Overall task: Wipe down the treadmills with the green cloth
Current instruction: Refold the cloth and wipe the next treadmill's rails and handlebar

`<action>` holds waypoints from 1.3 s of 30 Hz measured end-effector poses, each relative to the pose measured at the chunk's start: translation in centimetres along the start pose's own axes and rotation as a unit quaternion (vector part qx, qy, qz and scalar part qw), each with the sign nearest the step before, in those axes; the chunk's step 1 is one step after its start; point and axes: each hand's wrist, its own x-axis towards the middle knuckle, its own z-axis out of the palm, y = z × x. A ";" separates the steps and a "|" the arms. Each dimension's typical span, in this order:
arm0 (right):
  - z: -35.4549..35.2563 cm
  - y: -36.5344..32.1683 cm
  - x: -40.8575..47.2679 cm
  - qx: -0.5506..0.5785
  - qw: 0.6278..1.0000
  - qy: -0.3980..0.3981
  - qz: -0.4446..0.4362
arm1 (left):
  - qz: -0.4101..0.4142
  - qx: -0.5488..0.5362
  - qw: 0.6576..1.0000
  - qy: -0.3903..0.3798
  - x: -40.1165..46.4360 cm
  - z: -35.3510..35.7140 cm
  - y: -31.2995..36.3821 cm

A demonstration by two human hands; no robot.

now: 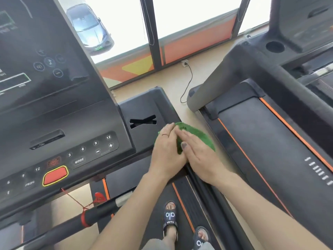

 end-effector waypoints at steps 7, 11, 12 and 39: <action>3.2 1.9 4.1 -0.112 0.992 0.026 0.053 | -0.066 0.182 0.981 0.009 -6.9 0.4 -5.0; 2.6 2.4 11.0 0.032 0.993 0.009 0.116 | -0.145 0.158 0.976 -0.034 -6.0 0.8 -5.1; 2.7 2.4 11.0 0.041 0.992 0.015 0.115 | -0.162 0.148 0.975 -0.035 -5.9 0.7 -5.1; 0.9 4.0 -9.5 0.257 0.950 -0.029 0.174 | -0.163 0.201 0.964 -0.059 -5.7 1.0 -4.8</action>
